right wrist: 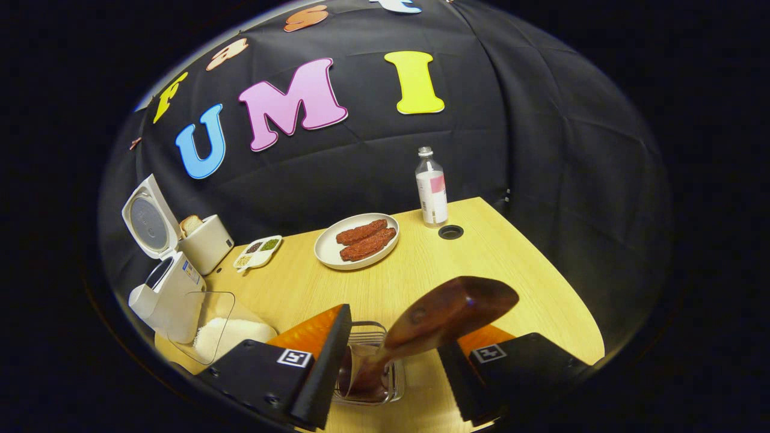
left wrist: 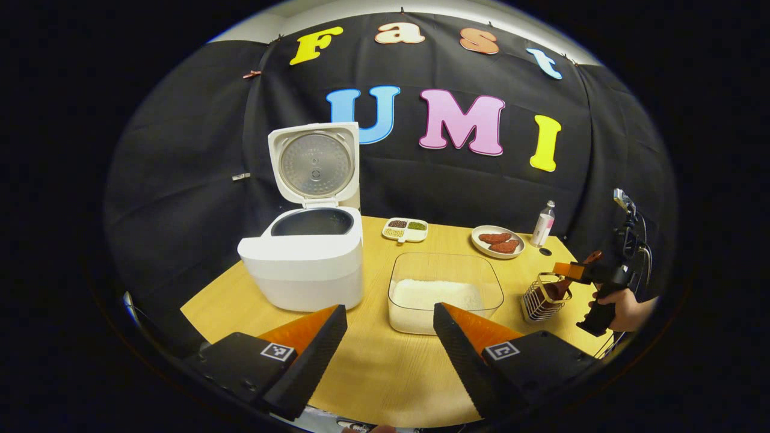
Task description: Close the left gripper, press the button to open the rice cooker; take a wooden spoon from the chopstick holder with the right hand, scoop a spoonful of rice and pour it into the rice cooker, then put the wooden spoon back into the chopstick holder.
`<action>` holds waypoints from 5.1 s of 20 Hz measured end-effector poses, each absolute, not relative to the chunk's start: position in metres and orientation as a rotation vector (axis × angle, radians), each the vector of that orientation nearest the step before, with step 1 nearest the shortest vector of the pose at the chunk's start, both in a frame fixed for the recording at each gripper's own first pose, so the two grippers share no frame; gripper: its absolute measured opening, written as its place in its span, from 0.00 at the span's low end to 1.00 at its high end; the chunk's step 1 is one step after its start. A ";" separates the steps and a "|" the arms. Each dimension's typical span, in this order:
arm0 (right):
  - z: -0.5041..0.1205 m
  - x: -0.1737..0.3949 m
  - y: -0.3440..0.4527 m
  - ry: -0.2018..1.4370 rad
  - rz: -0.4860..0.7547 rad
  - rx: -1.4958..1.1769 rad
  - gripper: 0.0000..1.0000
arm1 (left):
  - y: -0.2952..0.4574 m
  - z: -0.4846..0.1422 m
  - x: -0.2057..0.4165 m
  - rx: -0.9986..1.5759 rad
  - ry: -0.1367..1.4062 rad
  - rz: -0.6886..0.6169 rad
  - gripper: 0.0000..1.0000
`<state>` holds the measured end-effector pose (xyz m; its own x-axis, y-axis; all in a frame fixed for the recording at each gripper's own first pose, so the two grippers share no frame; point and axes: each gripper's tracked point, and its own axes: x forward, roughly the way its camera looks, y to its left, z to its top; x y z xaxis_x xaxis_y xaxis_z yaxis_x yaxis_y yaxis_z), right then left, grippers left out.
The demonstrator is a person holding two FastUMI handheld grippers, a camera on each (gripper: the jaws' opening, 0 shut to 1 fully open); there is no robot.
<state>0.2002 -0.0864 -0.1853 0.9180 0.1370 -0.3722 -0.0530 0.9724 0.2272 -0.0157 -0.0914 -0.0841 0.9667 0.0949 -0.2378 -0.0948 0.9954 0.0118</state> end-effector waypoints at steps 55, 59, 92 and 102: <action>-0.142 0.172 0.182 0.320 0.241 0.000 0.22 | 0.097 -0.156 -0.010 -0.043 0.278 -0.143 0.98; -0.164 0.163 0.196 0.342 0.241 0.036 0.22 | 0.095 -0.167 -0.005 -0.075 0.297 -0.147 0.96; -0.128 0.131 0.146 0.504 0.007 0.806 0.22 | 0.093 -0.150 -0.024 -0.089 0.293 -0.105 0.96; -0.064 0.145 0.124 0.450 -0.012 0.948 0.22 | 0.084 -0.136 -0.027 -0.052 0.252 -0.136 0.96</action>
<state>0.1450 0.1242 -0.0643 0.9074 0.1848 -0.3773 0.2045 0.5903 0.7808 -0.0273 0.0845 -0.1361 0.9594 -0.1407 -0.2445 0.1278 0.9895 -0.0680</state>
